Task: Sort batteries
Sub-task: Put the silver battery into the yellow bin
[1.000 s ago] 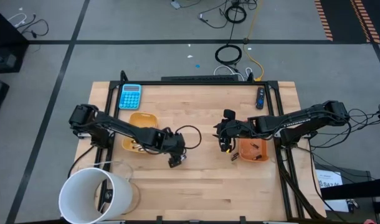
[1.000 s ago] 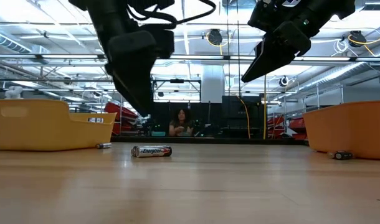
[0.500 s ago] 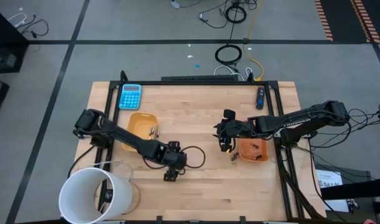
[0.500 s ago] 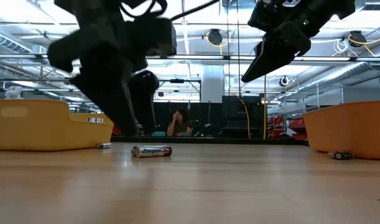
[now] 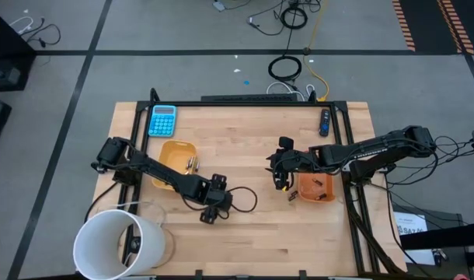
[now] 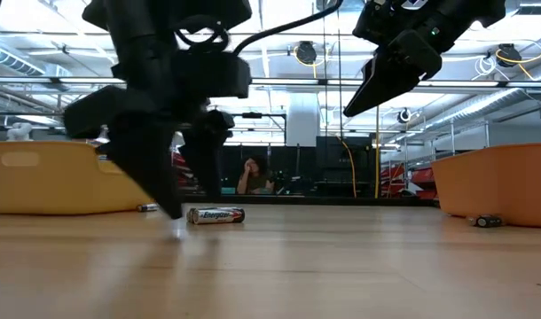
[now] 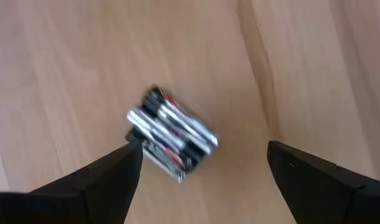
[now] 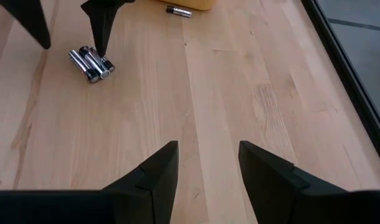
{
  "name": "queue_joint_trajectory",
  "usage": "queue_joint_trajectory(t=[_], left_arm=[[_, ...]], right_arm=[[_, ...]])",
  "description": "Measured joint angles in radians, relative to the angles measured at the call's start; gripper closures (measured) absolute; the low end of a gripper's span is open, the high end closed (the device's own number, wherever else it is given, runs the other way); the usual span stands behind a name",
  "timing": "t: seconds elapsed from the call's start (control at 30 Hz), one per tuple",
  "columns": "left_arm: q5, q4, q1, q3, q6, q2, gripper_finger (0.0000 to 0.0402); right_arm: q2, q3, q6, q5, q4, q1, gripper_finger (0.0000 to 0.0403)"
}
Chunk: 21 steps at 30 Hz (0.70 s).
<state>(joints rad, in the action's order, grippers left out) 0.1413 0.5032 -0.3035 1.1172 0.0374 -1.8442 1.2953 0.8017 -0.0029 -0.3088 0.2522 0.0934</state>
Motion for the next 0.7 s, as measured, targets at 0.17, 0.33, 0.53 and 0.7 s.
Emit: queue_joint_trajectory(t=[0.17,0.33,0.53,0.7], left_arm=[[0.006,0.046,0.011,0.000,0.209,0.000,0.0050],[0.009,0.046,0.022,0.000,0.344,0.000,0.0050],[0.006,0.047,0.063,0.000,0.389,0.000,0.0050],[-0.019,0.049,0.086,0.000,0.411,0.000,0.0050]], right_arm=[[0.000,0.000,0.000,0.000,-0.001,0.000,0.0243],[0.000,0.000,0.001,0.000,-0.001,0.000,0.0243],[0.000,0.000,0.009,0.000,0.013,0.000,0.0243],[-0.016,0.000,0.026,0.024,0.130,-0.001,0.0243]])
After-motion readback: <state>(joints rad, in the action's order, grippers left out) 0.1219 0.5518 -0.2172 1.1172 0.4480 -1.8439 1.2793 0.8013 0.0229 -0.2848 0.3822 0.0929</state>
